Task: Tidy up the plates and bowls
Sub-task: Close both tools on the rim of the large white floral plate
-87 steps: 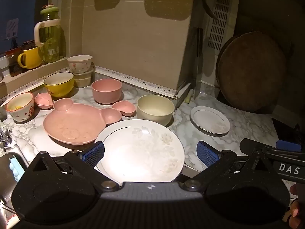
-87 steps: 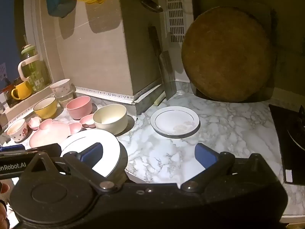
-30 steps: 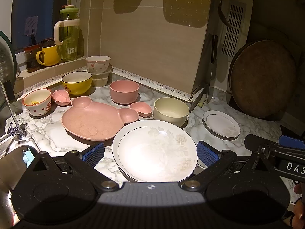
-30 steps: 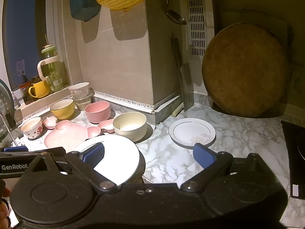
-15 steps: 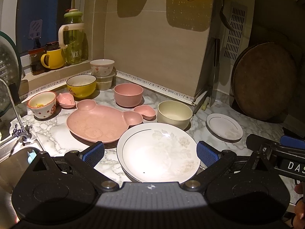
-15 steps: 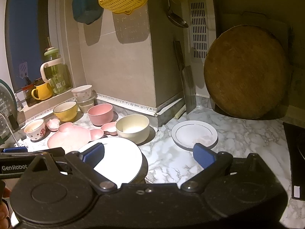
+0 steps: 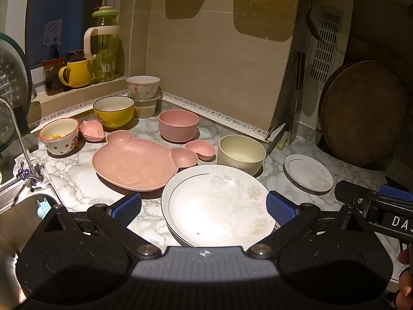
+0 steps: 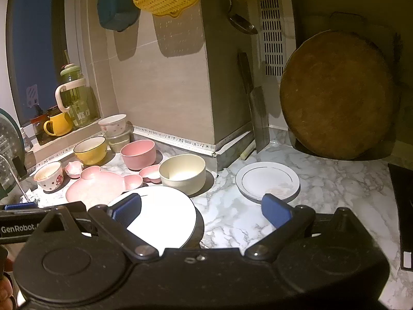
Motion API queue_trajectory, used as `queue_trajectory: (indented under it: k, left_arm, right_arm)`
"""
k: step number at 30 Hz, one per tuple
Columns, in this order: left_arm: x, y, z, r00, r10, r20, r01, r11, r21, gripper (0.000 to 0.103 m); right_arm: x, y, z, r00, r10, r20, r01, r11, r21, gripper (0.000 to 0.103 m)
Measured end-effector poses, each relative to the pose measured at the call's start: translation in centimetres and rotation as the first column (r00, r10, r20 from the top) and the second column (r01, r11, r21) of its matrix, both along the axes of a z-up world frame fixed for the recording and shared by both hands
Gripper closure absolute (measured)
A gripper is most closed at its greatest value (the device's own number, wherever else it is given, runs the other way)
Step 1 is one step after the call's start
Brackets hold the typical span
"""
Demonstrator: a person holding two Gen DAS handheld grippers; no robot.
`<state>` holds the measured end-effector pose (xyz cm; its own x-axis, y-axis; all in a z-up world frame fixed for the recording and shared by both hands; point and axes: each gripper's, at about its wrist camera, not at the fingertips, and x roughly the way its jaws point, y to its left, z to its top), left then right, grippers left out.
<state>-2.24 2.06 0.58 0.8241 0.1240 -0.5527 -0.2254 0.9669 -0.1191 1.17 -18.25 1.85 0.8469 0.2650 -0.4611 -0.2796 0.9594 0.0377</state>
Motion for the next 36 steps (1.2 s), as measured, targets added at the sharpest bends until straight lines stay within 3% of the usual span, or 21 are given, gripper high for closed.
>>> queue_trajectory:
  k: [8, 16, 19, 25, 28, 30, 36]
  left_arm:
    - [1.6, 1.1, -1.0, 0.999, 0.022, -0.023, -0.022, 1.000, -0.009, 0.000]
    - [5.2, 3.4, -5.1, 0.986, 0.085, -0.142, -0.087, 0.996, -0.014, 0.000]
    - [6.2, 4.2, -6.7, 0.976, 0.107, -0.188, -0.115, 0.993, -0.036, 0.000]
    - [7.5, 5.2, -8.2, 0.966, 0.132, -0.223, -0.152, 0.986, -0.074, 0.000]
    - [8.2, 5.6, -8.5, 0.965, 0.140, -0.220, -0.162, 0.983, -0.085, 0.010]
    - [8.8, 5.7, -8.8, 0.961, 0.146, -0.237, -0.172, 0.981, -0.093, 0.015]
    - [10.2, 6.7, -9.9, 0.948, 0.149, -0.281, -0.193, 0.972, -0.134, 0.037]
  right_arm:
    - [2.0, 0.5, -0.6, 0.999, 0.050, -0.015, -0.050, 0.999, -0.014, 0.004]
    - [7.5, 1.1, -3.6, 0.992, 0.100, -0.083, -0.107, 0.991, -0.085, 0.005]
    - [9.7, 1.1, -5.2, 0.982, 0.116, -0.150, -0.130, 0.988, -0.084, 0.009]
    - [13.2, 1.4, -8.1, 0.951, 0.125, -0.282, -0.147, 0.988, -0.056, 0.028]
    - [14.5, 1.8, -9.0, 0.939, 0.138, -0.314, -0.162, 0.985, -0.052, 0.037]
    - [15.1, 2.1, -9.4, 0.932, 0.147, -0.331, -0.175, 0.983, -0.057, 0.050]
    - [16.7, 3.0, -10.1, 0.915, 0.174, -0.364, -0.205, 0.978, -0.048, 0.060]
